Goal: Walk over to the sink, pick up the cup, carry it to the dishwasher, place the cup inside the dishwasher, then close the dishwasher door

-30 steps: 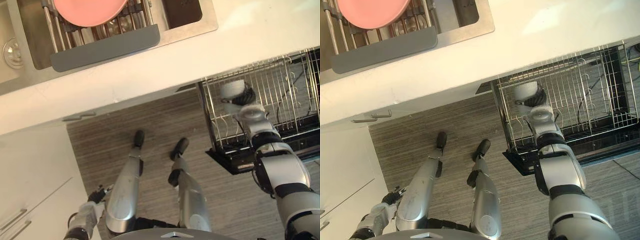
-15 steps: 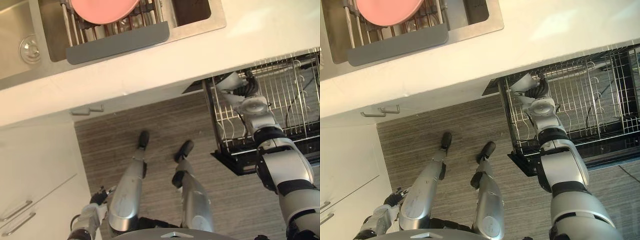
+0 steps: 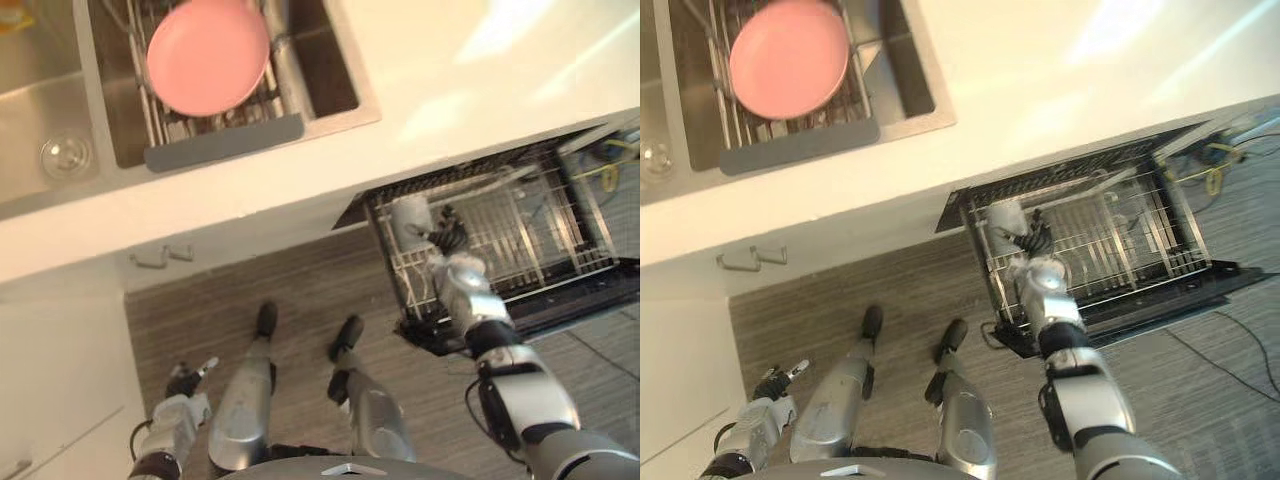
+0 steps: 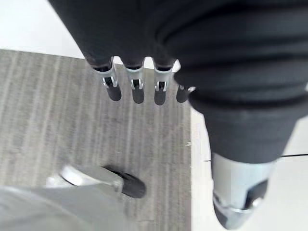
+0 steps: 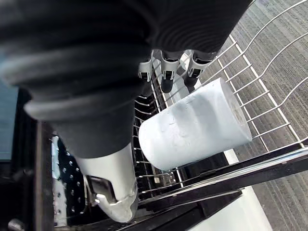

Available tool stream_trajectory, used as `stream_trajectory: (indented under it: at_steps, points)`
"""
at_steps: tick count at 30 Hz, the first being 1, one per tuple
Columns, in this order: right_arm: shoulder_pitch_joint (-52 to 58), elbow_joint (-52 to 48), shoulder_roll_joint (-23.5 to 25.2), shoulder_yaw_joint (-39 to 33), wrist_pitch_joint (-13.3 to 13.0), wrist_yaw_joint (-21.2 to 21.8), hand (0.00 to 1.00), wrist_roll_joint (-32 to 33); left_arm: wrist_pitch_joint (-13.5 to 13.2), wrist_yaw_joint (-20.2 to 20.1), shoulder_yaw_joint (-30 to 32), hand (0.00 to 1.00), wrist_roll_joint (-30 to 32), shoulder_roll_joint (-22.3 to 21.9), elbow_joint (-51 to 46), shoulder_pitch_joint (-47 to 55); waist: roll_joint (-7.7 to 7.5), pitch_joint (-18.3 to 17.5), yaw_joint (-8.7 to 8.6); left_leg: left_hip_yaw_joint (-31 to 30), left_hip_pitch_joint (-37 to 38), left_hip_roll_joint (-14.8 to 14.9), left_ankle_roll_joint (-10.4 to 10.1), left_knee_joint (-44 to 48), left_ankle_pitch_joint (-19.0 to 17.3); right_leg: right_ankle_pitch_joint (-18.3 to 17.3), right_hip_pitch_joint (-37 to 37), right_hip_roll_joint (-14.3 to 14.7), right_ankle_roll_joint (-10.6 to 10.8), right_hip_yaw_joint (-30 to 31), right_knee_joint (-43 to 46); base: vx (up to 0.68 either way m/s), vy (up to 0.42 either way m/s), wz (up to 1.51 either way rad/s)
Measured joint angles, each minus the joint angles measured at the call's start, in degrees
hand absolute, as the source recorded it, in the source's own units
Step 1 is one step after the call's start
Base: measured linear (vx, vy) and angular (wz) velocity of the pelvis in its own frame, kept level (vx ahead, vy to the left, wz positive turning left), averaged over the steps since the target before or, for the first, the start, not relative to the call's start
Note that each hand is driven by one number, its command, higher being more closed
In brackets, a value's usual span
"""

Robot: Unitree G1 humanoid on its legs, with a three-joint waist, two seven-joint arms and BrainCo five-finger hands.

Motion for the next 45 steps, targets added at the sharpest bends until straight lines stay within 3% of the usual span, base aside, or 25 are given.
stream_trajectory:
  at_steps: [2,4,7,8,11,13,15,20,24,25,29,32,34,35,37,38,39,40,41,43,45]
  points:
    - [2.9,-2.7,2.0,-2.6,0.3,-3.0,0.00,-0.7,0.4,0.9,0.3,0.00,-1.3,0.0,-0.9,0.3,-0.25,-1.4,-0.48,1.1,3.1,0.3,0.1,0.6,-1.4,-0.2,3.3,0.4,0.3,0.7,-0.8,0.07,-0.006,-0.28]
    - [6.8,-5.3,3.5,-5.6,0.2,-6.5,0.00,-2.2,0.6,2.5,1.5,0.00,-2.2,-0.8,-1.5,1.9,-0.27,-5.3,-0.84,2.2,6.1,0.6,-0.2,1.0,-3.1,-0.7,6.5,0.9,0.4,1.3,-2.3,0.05,-0.010,-0.29]
    - [11.4,-10.0,4.4,-8.2,-0.2,-8.2,0.00,-3.3,0.3,3.5,2.6,0.00,-2.1,-1.9,-1.9,4.1,-0.07,-9.1,-1.12,3.4,8.7,1.2,-0.4,-0.8,-3.4,-1.3,8.4,1.5,0.4,2.1,-2.5,0.03,-0.016,-0.20]
    - [13.3,-12.6,4.6,-8.6,-1.3,-8.7,0.00,-6.3,0.3,3.5,3.0,0.00,-2.0,-2.5,-2.0,5.1,0.00,-11.1,-1.45,3.7,9.4,1.4,-0.1,-1.8,-3.6,-1.7,8.5,1.7,0.2,2.3,-2.6,0.02,-0.021,-0.09]
    - [16.8,-21.7,5.7,-8.5,-4.2,-9.3,0.00,-13.6,0.3,3.3,4.0,0.00,-0.4,-4.0,-1.9,6.5,0.23,-12.0,-2.83,4.4,11.3,2.0,-0.2,-2.3,-3.6,-2.2,10.3,2.1,-0.1,2.1,-2.8,0.03,-0.017,-0.03]
    - [18.1,-24.9,6.9,-8.4,-6.0,-8.7,0.00,-14.6,0.5,2.9,4.1,0.00,1.7,-4.4,-1.9,7.5,0.22,-12.9,-2.87,4.5,11.9,2.2,-0.4,-2.5,-3.6,-2.4,10.6,2.3,-0.1,2.2,-2.8,0.04,-0.007,-0.04]
    - [19.6,-28.0,8.3,-8.5,-8.4,-5.5,0.00,-12.7,1.3,0.4,4.1,0.00,3.7,-4.5,-1.7,9.3,0.61,-13.3,-3.13,4.5,13.2,2.2,-0.6,-2.8,-3.6,-2.6,12.1,2.1,0.4,2.0,-2.6,0.05,0.007,0.07]
    - [23.6,-36.1,9.2,-8.4,-9.7,0.0,0.00,-10.7,1.9,-3.5,4.3,0.00,3.5,-4.4,1.6,12.3,2.75,-14.2,-4.06,5.6,13.6,2.1,-0.6,1.1,-5.9,-3.6,16.1,0.8,1.7,-1.3,-2.5,0.06,0.043,0.32]
    - [23.6,-43.4,8.8,-7.2,-9.7,3.9,0.00,-10.7,4.0,-8.8,5.5,0.00,2.4,-4.4,6.2,12.4,4.23,-15.4,-5.92,20.2,13.5,5.7,-0.2,1.0,-5.0,-4.1,17.9,-1.2,2.6,-5.7,-2.7,0.06,0.069,0.59]
    - [23.6,-44.0,8.8,-7.2,-9.7,4.6,0.00,-10.7,4.5,-9.6,6.0,0.00,2.4,-4.4,6.8,12.5,4.28,-15.6,-6.01,21.5,13.5,5.8,-0.1,1.0,-5.0,-4.2,18.2,-1.5,2.9,-6.3,-2.8,0.07,0.089,0.45]
    - [23.5,-47.2,8.4,-7.4,-9.3,7.8,0.00,-8.1,7.4,-14.5,6.6,0.00,2.0,-3.3,7.7,12.3,3.12,-16.2,-6.53,23.8,13.6,4.7,0.5,0.1,-4.0,-4.2,18.3,-3.4,4.5,-8.5,-2.8,0.09,0.088,0.28]
    - [23.5,-47.3,8.4,-7.5,-8.7,9.7,0.00,-7.7,8.0,-16.8,6.4,0.00,4.0,-2.6,8.3,12.2,1.85,-17.0,-6.99,23.8,14.5,2.6,1.3,-2.2,-3.3,-3.9,17.9,-4.9,5.6,-8.4,-2.2,0.10,0.092,0.01]
    - [23.8,-47.3,8.3,-7.8,-8.3,10.1,0.00,-6.1,8.0,-17.3,5.4,0.00,5.5,-2.2,8.6,12.1,1.25,-17.5,-7.24,23.6,14.6,1.2,1.7,-2.7,-4.1,-6.1,16.0,-7.3,6.6,-8.3,2.4,0.09,0.152,0.09]
    - [24.2,-47.3,8.3,-8.3,-8.2,10.0,0.00,-6.2,7.9,-17.9,3.8,0.00,6.0,-1.6,9.4,11.7,1.28,-17.7,-7.45,23.2,15.0,-0.1,2.2,-3.7,-4.4,-8.3,14.0,-9.8,6.6,-8.4,8.6,0.08,0.178,0.23]
    - [24.4,-47.3,8.4,-8.8,-8.2,9.5,0.00,-6.7,8.3,-18.0,2.4,0.00,5.9,-1.4,9.9,11.4,1.37,-17.7,-7.55,22.1,15.6,-1.2,2.4,-5.0,-4.6,-10.1,8.9,-13.4,0.7,-8.0,21.5,0.06,0.189,0.26]
    - [24.4,-47.3,8.5,-9.0,-8.2,9.3,0.00,-6.7,8.7,-18.0,1.3,0.00,5.8,-0.8,9.8,11.3,1.21,-17.6,-7.68,20.9,16.5,-1.6,3.4,-5.0,-5.2,-9.2,5.7,-15.1,-3.6,-4.4,29.4,0.04,0.140,0.28]
    - [24.5,-47.3,8.6,-9.2,-8.2,9.3,0.00,-6.7,8.9,-18.0,1.2,0.00,5.8,-0.6,9.8,11.3,0.87,-17.5,-7.87,19.8,17.0,-1.9,4.1,-4.9,-5.7,-7.9,4.5,-15.4,-4.5,-1.6,32.5,0.09,0.138,0.65]
    - [25.7,-47.6,8.9,-10.4,-8.2,9.3,0.00,-6.6,9.6,-17.7,0.0,0.00,5.7,0.5,9.8,11.0,0.75,-17.4,-8.80,16.0,17.9,-1.9,5.8,-4.4,-6.4,-7.9,2.0,-14.1,-2.0,5.2,38.1,0.15,0.074,0.75]
    - [26.5,-47.8,8.9,-10.9,-8.2,9.3,0.00,-6.6,9.9,-17.7,-0.5,0.00,5.7,1.1,9.8,10.5,0.21,-17.2,-9.21,14.2,17.7,-1.6,6.2,-3.8,-6.7,-10.8,1.6,-12.5,0.0,7.2,38.7,0.19,0.040,1.08]
    - [29.1,-48.5,9.0,-14.8,-7.9,9.6,0.00,-6.5,11.9,-17.8,-0.6,0.00,5.7,2.6,10.2,10.2,-1.54,-17.3,-10.56,9.3,17.6,-0.5,6.3,-3.2,-6.9,-16.5,0.2,-5.1,1.3,12.1,34.6,0.20,-0.018,1.03]
    - [30.6,-50.4,9.0,-18.5,-7.8,9.6,0.00,-5.1,13.3,-17.7,-0.5,0.00,5.7,2.7,11.0,9.8,-1.68,-17.1,-11.16,6.8,18.2,-0.8,6.3,-3.0,-7.6,-16.5,-2.2,-1.1,1.7,15.3,31.1,0.16,-0.045,0.73]
